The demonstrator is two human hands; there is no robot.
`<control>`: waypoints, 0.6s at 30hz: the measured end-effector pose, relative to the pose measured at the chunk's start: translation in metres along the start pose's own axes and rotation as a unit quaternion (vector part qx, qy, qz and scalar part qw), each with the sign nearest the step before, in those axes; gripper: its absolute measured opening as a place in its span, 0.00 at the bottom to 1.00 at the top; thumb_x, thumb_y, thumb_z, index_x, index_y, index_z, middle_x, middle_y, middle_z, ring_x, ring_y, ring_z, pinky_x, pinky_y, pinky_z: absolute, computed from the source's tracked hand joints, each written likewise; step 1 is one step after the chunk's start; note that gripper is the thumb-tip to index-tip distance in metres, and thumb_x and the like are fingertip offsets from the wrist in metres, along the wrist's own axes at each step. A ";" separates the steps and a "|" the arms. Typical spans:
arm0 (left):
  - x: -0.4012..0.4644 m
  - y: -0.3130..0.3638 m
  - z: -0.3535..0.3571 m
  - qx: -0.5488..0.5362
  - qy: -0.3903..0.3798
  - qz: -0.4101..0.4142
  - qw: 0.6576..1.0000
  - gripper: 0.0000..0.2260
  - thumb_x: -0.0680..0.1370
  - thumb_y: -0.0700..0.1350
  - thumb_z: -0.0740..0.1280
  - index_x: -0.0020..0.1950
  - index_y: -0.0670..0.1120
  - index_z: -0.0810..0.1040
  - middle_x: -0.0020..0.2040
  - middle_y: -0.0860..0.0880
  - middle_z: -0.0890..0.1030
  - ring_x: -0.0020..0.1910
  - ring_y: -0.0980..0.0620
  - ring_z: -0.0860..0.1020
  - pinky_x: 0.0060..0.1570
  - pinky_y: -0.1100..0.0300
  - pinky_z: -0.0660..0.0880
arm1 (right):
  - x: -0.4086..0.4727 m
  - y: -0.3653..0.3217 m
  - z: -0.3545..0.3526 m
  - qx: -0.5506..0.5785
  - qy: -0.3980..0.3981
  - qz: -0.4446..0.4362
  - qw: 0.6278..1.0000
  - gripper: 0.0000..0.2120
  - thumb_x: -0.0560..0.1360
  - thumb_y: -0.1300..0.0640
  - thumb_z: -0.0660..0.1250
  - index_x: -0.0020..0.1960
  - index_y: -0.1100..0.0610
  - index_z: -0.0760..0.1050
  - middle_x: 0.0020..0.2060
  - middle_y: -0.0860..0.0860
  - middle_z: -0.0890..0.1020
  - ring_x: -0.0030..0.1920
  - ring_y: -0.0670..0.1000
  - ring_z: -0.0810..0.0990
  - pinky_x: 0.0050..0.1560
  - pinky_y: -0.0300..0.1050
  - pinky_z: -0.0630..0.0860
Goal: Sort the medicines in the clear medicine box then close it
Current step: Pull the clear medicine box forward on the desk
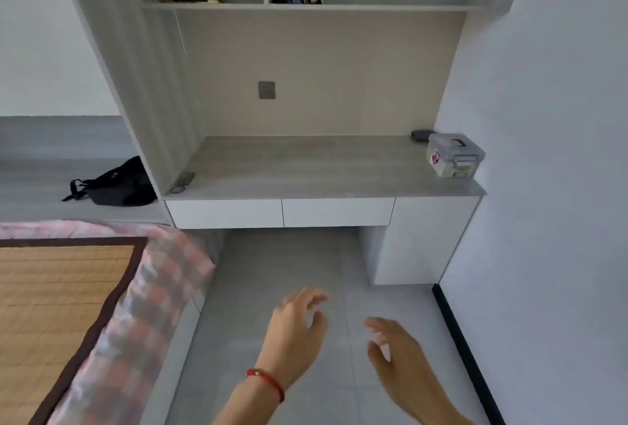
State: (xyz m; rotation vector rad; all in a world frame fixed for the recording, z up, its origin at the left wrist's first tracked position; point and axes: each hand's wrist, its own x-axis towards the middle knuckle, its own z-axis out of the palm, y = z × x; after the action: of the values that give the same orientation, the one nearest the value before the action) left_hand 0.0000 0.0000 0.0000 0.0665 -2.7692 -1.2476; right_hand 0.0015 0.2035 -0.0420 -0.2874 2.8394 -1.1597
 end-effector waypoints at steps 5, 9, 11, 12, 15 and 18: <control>0.127 0.004 -0.009 0.122 -0.025 0.107 0.987 0.18 0.75 0.41 0.63 0.64 0.50 0.77 0.62 0.51 0.78 0.62 0.48 0.73 0.60 0.59 0.70 | 0.101 -0.020 -0.005 0.006 0.073 0.017 0.997 0.17 0.81 0.59 0.64 0.68 0.48 0.75 0.57 0.44 0.79 0.55 0.41 0.78 0.56 0.34 0.71; 0.209 0.007 0.001 0.107 -0.050 0.136 0.984 0.18 0.75 0.41 0.63 0.65 0.49 0.77 0.63 0.50 0.78 0.64 0.48 0.73 0.62 0.59 0.69 | 0.173 -0.015 -0.008 0.031 0.129 0.043 0.990 0.16 0.81 0.59 0.64 0.67 0.48 0.74 0.58 0.45 0.80 0.55 0.40 0.77 0.55 0.35 0.74; 0.248 0.015 0.007 0.069 -0.070 0.134 0.986 0.17 0.76 0.40 0.64 0.64 0.49 0.78 0.62 0.51 0.79 0.63 0.50 0.74 0.60 0.63 0.67 | 0.211 -0.008 -0.012 0.044 0.142 0.047 0.988 0.21 0.81 0.57 0.64 0.73 0.48 0.69 0.62 0.44 0.77 0.57 0.42 0.78 0.57 0.42 0.77; 0.265 0.019 0.010 0.031 -0.095 0.117 0.988 0.16 0.76 0.40 0.65 0.62 0.50 0.78 0.61 0.52 0.80 0.61 0.52 0.75 0.59 0.64 0.69 | 0.230 -0.004 -0.014 0.049 0.134 0.045 0.989 0.26 0.81 0.56 0.65 0.77 0.46 0.62 0.63 0.44 0.75 0.59 0.44 0.77 0.58 0.45 0.78; 0.323 0.033 0.025 -0.113 -0.153 0.030 0.981 0.12 0.77 0.45 0.66 0.58 0.57 0.79 0.56 0.58 0.80 0.53 0.63 0.79 0.48 0.69 0.74 | 0.294 0.010 -0.021 0.066 0.123 0.051 0.989 0.39 0.81 0.53 0.65 0.81 0.39 0.44 0.70 0.46 0.68 0.66 0.47 0.73 0.60 0.46 0.75; 0.383 0.049 0.042 -0.152 -0.146 0.013 0.978 0.10 0.77 0.51 0.67 0.58 0.60 0.78 0.57 0.60 0.79 0.53 0.65 0.78 0.43 0.71 0.70 | 0.361 0.028 -0.033 0.096 0.146 0.052 0.983 0.38 0.81 0.51 0.65 0.82 0.40 0.44 0.73 0.49 0.67 0.68 0.48 0.73 0.64 0.46 0.71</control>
State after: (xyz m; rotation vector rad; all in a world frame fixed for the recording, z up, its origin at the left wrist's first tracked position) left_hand -0.3853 0.0323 0.0384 -0.1919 -2.7544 -1.7859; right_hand -0.3606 0.1754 -0.0326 0.0466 2.9035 -1.5544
